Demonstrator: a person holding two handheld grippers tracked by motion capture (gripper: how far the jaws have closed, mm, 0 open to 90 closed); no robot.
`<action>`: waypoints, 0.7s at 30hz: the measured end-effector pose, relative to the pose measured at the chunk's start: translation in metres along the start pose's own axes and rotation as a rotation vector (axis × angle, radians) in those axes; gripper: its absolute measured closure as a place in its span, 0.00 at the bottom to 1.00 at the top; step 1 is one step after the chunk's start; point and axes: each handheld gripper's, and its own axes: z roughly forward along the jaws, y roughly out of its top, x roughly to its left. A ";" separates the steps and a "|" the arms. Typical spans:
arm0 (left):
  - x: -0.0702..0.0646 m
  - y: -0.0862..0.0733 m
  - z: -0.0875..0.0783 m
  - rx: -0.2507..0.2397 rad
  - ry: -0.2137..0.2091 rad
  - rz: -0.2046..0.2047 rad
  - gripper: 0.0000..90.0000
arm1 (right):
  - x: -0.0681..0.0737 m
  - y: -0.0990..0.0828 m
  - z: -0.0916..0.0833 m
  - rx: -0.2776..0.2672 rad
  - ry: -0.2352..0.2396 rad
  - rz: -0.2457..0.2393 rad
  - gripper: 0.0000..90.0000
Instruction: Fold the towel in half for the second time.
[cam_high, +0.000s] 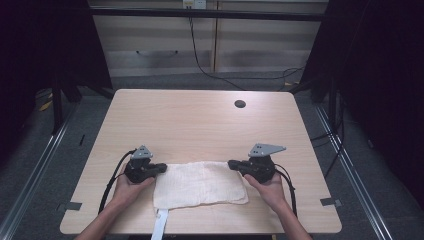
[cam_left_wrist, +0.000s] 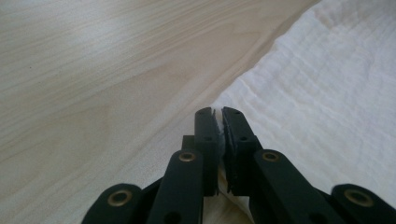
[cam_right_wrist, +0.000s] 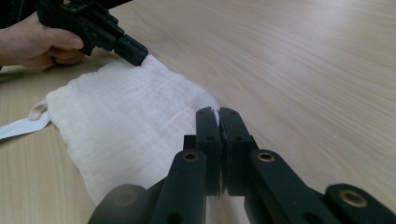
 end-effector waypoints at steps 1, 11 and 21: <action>0.000 0.000 0.000 0.000 0.001 -0.002 0.95 | 0.002 -0.001 0.000 0.006 0.006 -0.003 0.97; -0.003 0.001 0.000 0.007 0.017 -0.011 0.95 | 0.017 -0.009 -0.008 0.037 0.044 -0.031 0.97; -0.006 0.002 0.000 0.014 0.040 -0.011 0.95 | 0.038 -0.023 -0.010 0.077 0.096 -0.036 0.97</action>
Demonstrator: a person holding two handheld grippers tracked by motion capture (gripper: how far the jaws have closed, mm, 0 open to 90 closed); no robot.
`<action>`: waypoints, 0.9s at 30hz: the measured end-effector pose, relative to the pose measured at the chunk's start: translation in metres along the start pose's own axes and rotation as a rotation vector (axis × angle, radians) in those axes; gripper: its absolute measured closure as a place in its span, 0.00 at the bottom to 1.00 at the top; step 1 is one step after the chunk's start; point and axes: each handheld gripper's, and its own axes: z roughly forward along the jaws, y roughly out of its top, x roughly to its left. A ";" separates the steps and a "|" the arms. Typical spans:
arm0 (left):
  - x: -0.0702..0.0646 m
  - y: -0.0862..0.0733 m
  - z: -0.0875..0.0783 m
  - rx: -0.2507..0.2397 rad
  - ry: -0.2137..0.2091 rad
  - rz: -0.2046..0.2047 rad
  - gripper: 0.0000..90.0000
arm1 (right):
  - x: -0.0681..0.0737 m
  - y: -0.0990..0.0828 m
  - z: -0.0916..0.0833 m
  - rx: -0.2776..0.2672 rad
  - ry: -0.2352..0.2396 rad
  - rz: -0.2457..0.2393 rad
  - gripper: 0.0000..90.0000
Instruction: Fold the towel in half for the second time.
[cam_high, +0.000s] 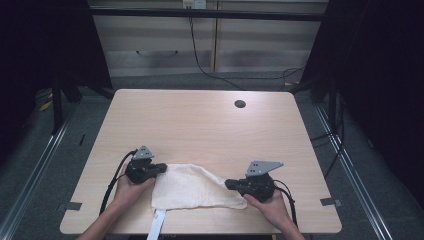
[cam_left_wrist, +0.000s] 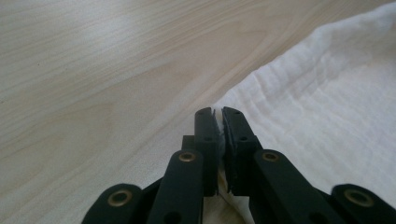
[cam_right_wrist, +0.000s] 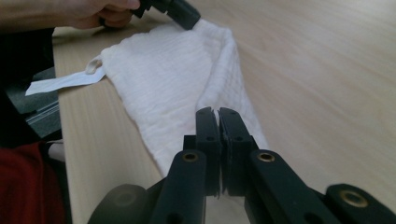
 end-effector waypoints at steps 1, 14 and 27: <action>0.000 0.000 0.000 0.002 0.002 0.000 0.95 | 0.002 -0.002 0.001 0.013 0.005 -0.004 0.97; 0.003 0.001 0.001 0.005 -0.006 -0.004 0.95 | 0.004 -0.021 0.019 0.153 0.035 0.007 0.97; -0.006 0.016 -0.019 -0.145 -0.054 -0.012 0.95 | -0.008 -0.017 0.027 0.198 -0.004 0.009 0.97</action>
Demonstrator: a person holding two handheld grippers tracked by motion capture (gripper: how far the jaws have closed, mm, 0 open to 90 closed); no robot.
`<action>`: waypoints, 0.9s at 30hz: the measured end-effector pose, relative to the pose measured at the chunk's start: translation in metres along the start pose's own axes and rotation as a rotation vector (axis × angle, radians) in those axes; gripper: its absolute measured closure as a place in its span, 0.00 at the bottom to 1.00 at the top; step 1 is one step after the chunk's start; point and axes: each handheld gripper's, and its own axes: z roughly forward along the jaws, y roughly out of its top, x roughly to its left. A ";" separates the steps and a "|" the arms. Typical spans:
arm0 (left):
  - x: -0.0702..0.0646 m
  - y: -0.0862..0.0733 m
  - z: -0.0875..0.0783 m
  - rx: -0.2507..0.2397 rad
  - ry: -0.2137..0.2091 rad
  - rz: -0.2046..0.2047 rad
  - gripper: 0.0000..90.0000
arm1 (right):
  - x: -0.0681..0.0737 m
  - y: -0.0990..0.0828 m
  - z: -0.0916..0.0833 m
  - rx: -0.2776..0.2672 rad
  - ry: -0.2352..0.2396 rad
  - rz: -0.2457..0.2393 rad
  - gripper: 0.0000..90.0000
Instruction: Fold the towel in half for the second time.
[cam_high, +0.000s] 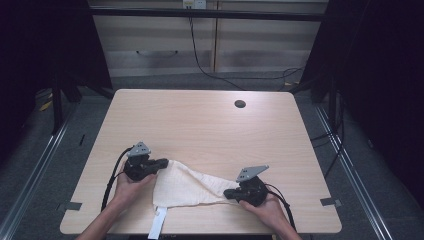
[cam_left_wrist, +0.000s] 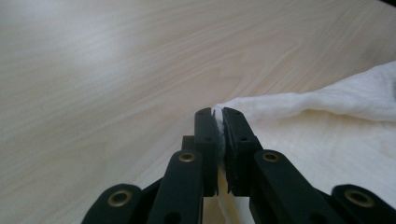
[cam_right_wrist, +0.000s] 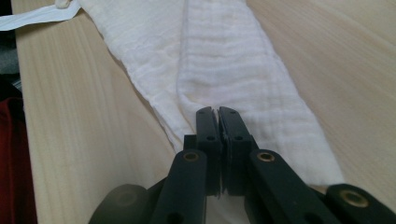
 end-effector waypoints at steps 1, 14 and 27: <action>-0.002 0.002 -0.002 -0.011 -0.003 0.007 0.95 | -0.002 0.001 0.000 -0.001 -0.005 0.005 0.97; -0.043 0.010 -0.023 -0.067 -0.076 0.145 0.95 | -0.030 0.006 0.000 -0.014 -0.080 0.060 0.98; -0.079 -0.028 -0.026 0.088 -0.197 0.243 0.95 | -0.030 0.005 0.000 -0.027 -0.096 0.058 0.98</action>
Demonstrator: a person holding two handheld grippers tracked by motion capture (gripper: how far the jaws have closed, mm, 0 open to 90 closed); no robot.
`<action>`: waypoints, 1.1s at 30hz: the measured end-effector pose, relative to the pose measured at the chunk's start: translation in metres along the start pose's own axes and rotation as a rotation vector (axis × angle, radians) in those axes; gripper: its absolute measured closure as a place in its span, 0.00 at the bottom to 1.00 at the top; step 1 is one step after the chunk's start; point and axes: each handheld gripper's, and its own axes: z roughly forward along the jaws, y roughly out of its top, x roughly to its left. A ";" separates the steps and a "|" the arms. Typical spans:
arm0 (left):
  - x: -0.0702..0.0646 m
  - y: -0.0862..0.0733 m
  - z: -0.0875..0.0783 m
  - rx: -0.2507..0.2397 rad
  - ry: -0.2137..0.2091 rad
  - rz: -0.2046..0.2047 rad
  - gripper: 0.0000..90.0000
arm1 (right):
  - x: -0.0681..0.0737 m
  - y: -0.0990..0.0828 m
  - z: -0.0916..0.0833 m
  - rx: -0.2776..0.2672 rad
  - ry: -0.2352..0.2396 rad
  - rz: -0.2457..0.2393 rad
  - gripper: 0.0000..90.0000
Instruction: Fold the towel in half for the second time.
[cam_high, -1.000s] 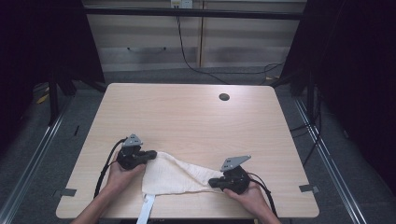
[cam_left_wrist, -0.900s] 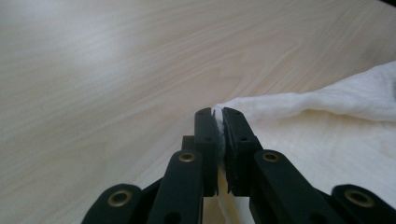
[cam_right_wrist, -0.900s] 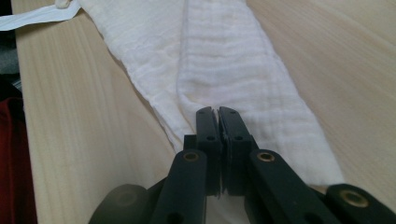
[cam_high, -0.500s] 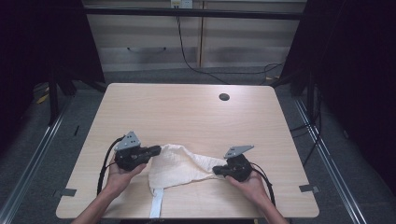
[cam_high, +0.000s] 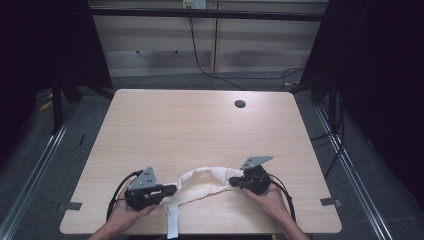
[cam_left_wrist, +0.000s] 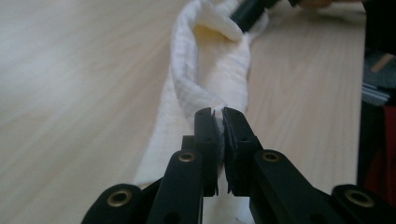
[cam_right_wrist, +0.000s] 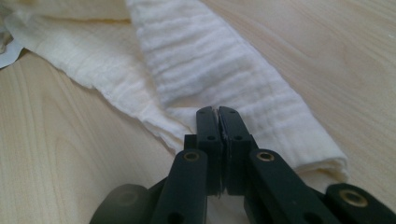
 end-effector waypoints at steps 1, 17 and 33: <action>-0.003 -0.003 0.002 0.026 -0.013 0.016 0.95 | 0.000 0.000 0.000 -0.001 0.001 0.003 0.98; 0.001 -0.017 0.016 0.097 -0.002 0.008 0.95 | 0.003 -0.016 -0.016 -0.012 -0.089 -0.019 0.98; 0.015 -0.015 0.022 0.082 0.038 -0.028 0.95 | 0.000 -0.039 -0.038 -0.040 -0.140 0.040 0.98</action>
